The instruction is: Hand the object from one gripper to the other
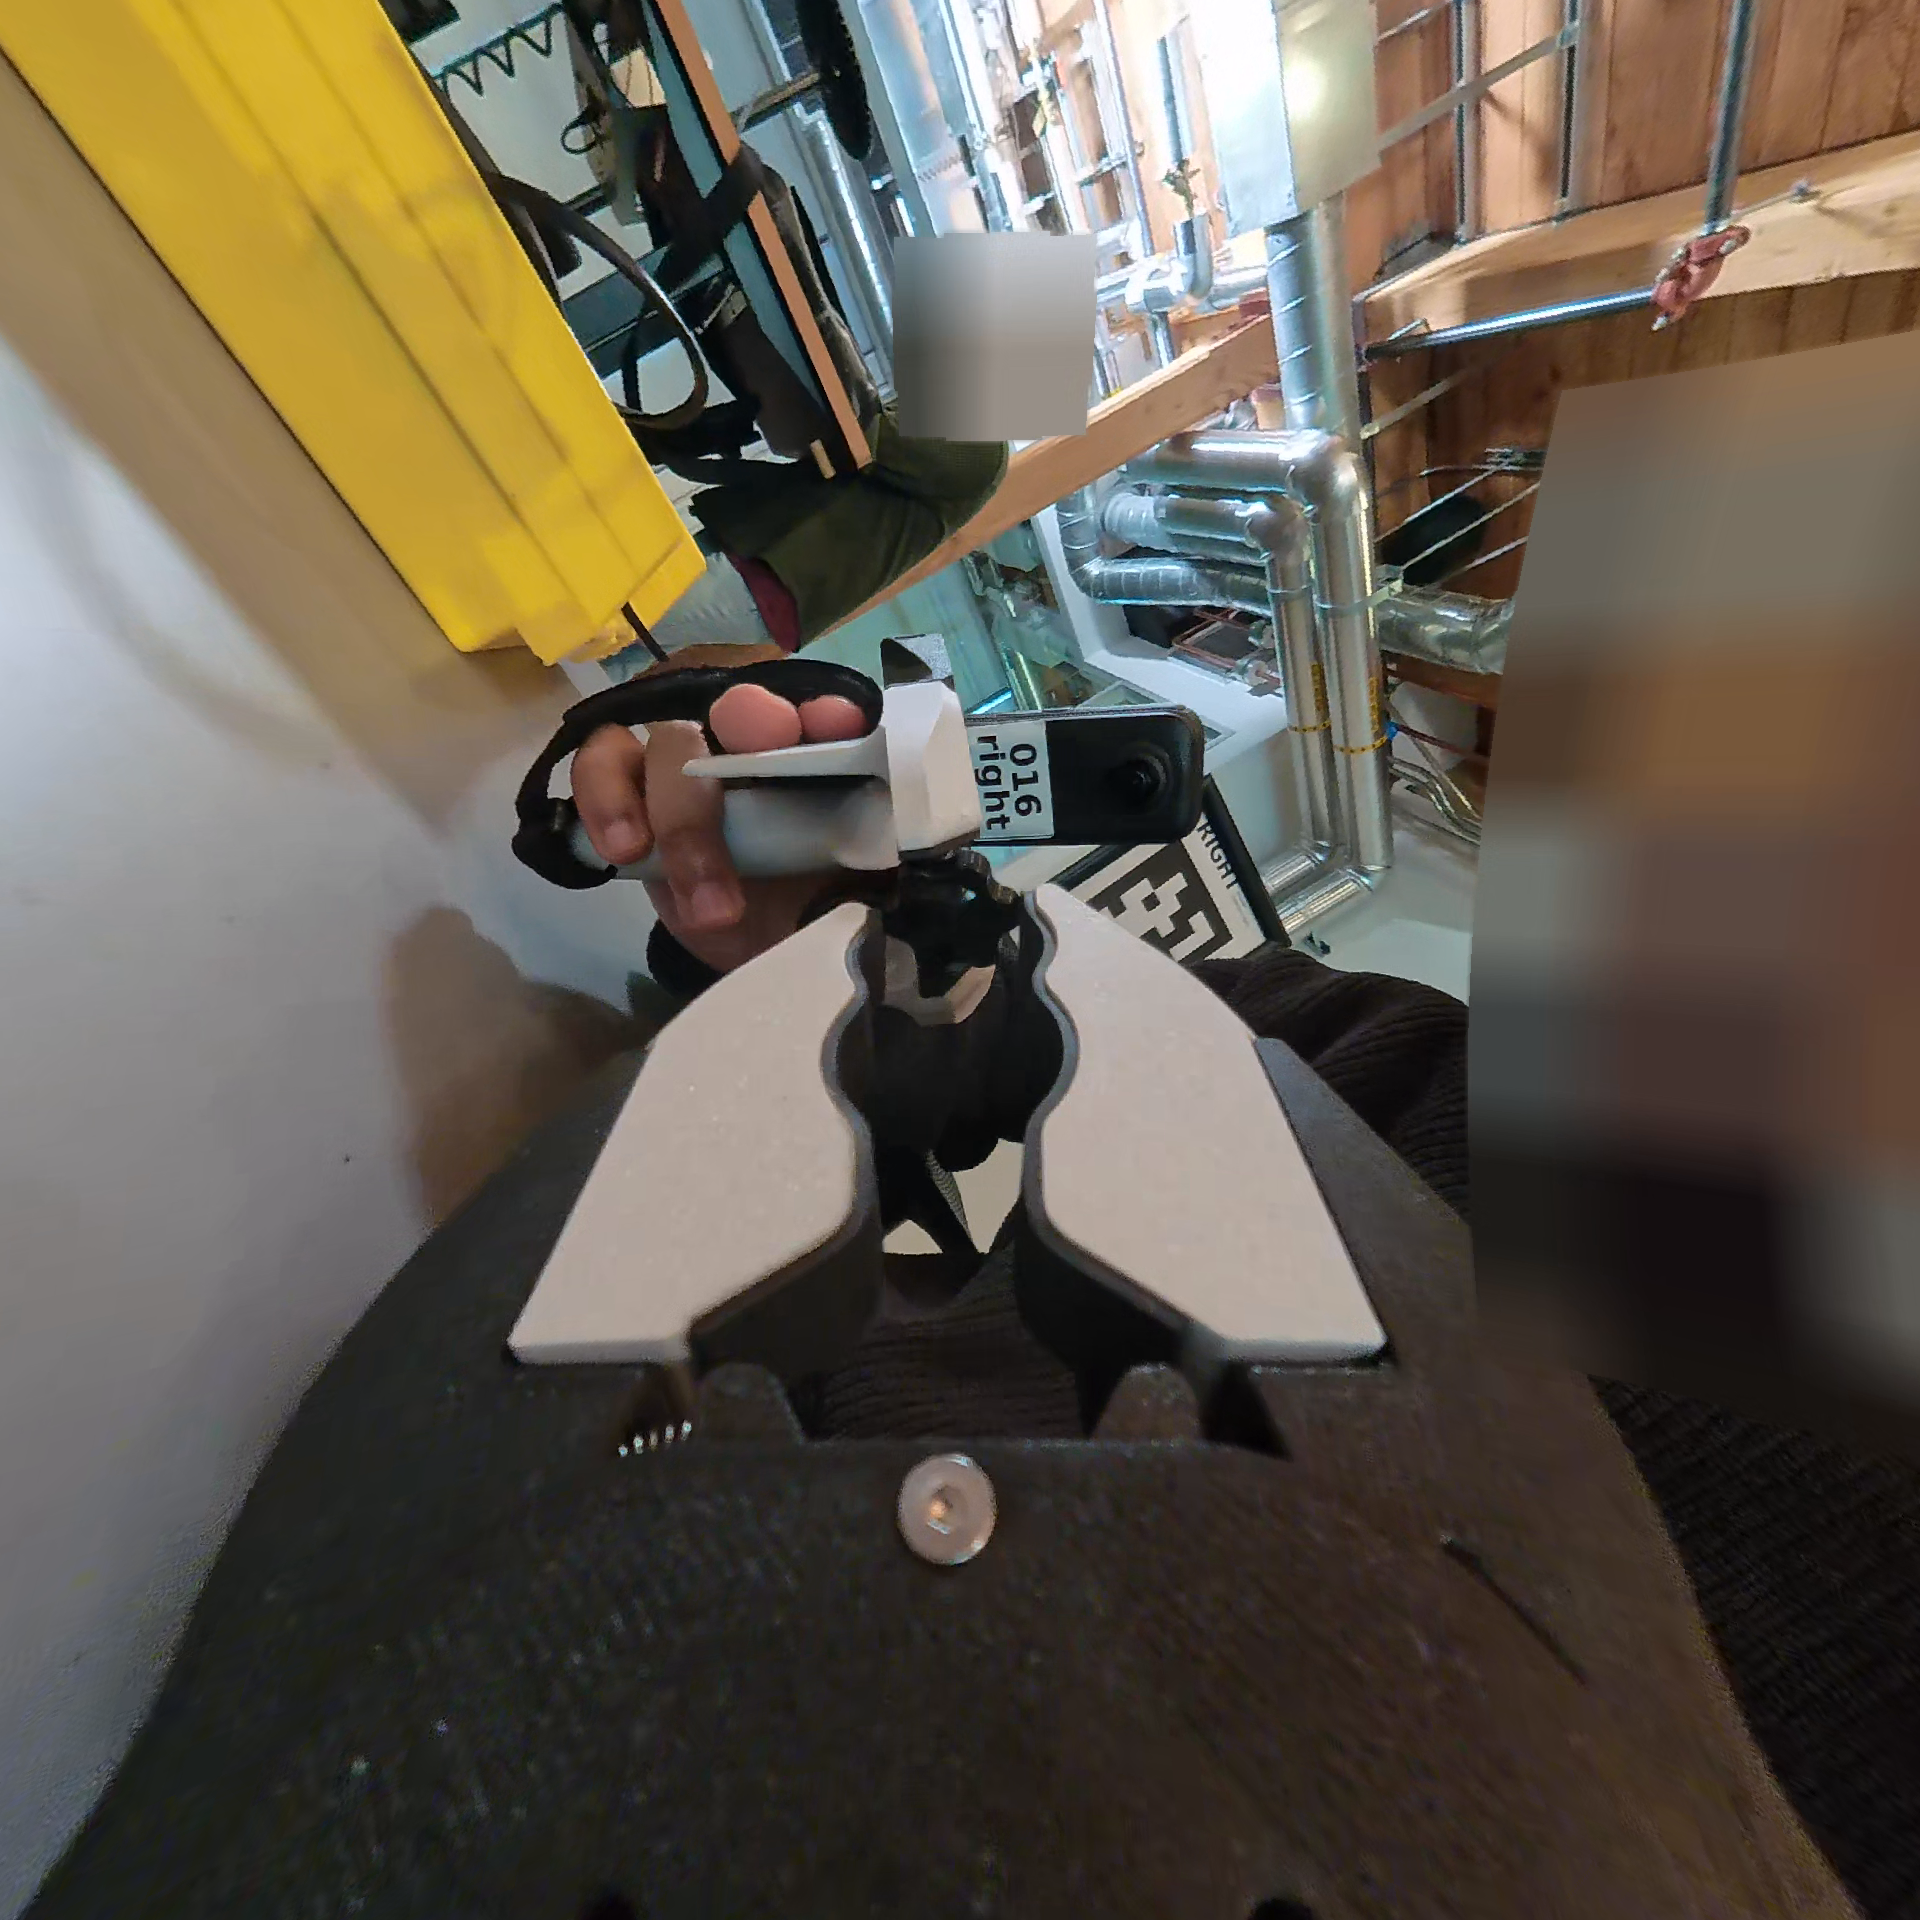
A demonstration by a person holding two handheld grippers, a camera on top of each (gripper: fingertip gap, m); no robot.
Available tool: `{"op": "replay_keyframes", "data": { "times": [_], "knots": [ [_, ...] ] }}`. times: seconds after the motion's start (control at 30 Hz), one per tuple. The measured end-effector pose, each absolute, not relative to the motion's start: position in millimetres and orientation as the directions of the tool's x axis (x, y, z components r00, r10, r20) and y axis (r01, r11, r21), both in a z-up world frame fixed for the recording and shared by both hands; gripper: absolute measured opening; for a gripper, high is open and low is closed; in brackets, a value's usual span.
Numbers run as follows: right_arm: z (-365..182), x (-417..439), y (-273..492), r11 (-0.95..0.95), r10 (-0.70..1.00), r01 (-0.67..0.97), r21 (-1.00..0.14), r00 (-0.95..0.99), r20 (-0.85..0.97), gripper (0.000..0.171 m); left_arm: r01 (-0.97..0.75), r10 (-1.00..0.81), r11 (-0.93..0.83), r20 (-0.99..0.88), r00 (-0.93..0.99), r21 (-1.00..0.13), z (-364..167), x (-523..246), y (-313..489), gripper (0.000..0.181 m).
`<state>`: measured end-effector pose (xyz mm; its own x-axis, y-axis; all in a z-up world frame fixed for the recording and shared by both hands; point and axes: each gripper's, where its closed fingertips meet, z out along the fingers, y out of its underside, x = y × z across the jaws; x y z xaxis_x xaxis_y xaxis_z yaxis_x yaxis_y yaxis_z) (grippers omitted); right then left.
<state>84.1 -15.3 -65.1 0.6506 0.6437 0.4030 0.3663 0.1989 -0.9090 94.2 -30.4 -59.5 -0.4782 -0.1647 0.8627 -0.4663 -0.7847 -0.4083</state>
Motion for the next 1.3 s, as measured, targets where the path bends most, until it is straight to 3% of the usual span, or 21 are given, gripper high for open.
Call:
{"op": "replay_keyframes", "data": {
  "times": [0.1,0.27,0.4,0.53,0.63,1.03,1.3],
  "knots": [
    [-65,85,-14,0.191,0.636,0.379,-0.905,0.655,0.408,0.022,-0.451,-0.177,-0.791,0.860,-0.479,-0.414,-59,95,-29,0.025],
    [-70,98,-7,0.132,0.587,0.434,-0.891,0.690,0.423,0.022,-0.374,-0.301,-0.815,0.875,-0.379,-0.442,-72,103,-11,0.051],
    [-85,113,4,0.037,0.508,0.583,-0.812,0.689,0.517,0.022,-0.309,-0.487,-0.775,0.832,-0.264,-0.552,-82,108,4,0.061],
    [-93,112,6,0.001,0.480,0.681,-0.732,0.642,0.598,0.022,-0.337,-0.711,-0.614,0.686,-0.156,-0.713,-96,111,0,0.057],
    [-98,113,8,-0.013,0.453,0.751,-0.661,0.593,0.665,0.023,-0.372,-0.783,-0.528,0.607,-0.135,-0.763,-102,112,-10,0.055],
    [-104,107,9,-0.034,0.402,0.864,-0.503,0.472,0.784,0.023,-0.353,-0.801,-0.528,0.591,-0.092,-0.772,-102,114,-12,0.044],
    [-106,105,9,-0.035,0.401,0.875,-0.483,0.455,0.795,0.023,-0.351,-0.793,-0.537,0.601,-0.101,-0.767,-102,113,-12,0.026]
  ]
}}
